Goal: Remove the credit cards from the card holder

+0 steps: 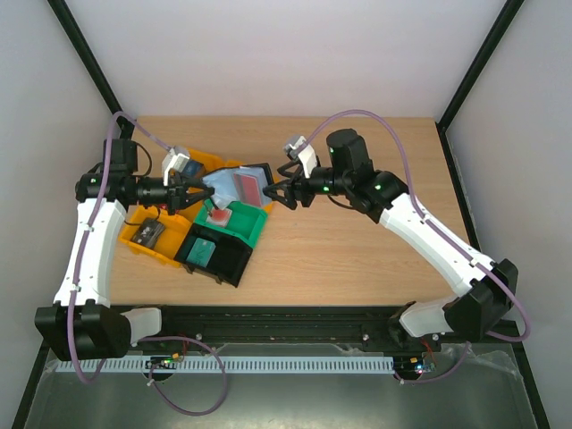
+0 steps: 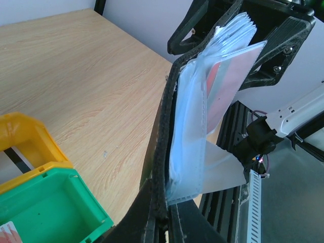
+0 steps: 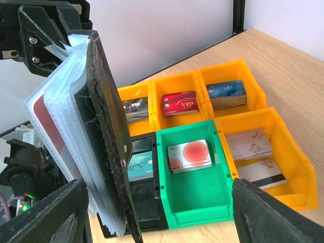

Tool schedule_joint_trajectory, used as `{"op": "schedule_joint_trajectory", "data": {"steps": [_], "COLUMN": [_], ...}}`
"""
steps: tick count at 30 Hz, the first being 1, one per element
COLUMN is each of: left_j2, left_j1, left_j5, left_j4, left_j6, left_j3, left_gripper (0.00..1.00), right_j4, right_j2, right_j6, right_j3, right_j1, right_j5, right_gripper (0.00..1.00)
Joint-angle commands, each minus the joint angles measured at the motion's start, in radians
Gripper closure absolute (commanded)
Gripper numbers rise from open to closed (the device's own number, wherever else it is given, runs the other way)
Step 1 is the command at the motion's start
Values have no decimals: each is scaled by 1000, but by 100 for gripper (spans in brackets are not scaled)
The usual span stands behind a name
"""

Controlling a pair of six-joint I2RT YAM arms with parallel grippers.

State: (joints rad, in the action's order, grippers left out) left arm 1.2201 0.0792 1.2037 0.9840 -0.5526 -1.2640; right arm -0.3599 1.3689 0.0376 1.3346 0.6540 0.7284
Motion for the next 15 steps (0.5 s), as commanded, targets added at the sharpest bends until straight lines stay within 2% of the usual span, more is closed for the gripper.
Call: {"op": "schedule_joint_trajectory", "data": {"steps": [1,6,15], "left_j2": [-16,-13,0], "left_j1": [0,-15,-77], "left_j5": [50,43,-40], "left_j4": [5,-42,-198], "left_j6": [-11,53,253], "left_j3": [-36,-32,-3], "left_gripper": [98,98,98], "right_j4": [-14,68,189], "right_j2": [1,26,34], "right_j6": [-9,-85,-190], "right_j3": [50,43,-10], "right_j1": [-1,14,48], "right_j5": [-11,66,-11], "right_gripper": [26,27,28]}}
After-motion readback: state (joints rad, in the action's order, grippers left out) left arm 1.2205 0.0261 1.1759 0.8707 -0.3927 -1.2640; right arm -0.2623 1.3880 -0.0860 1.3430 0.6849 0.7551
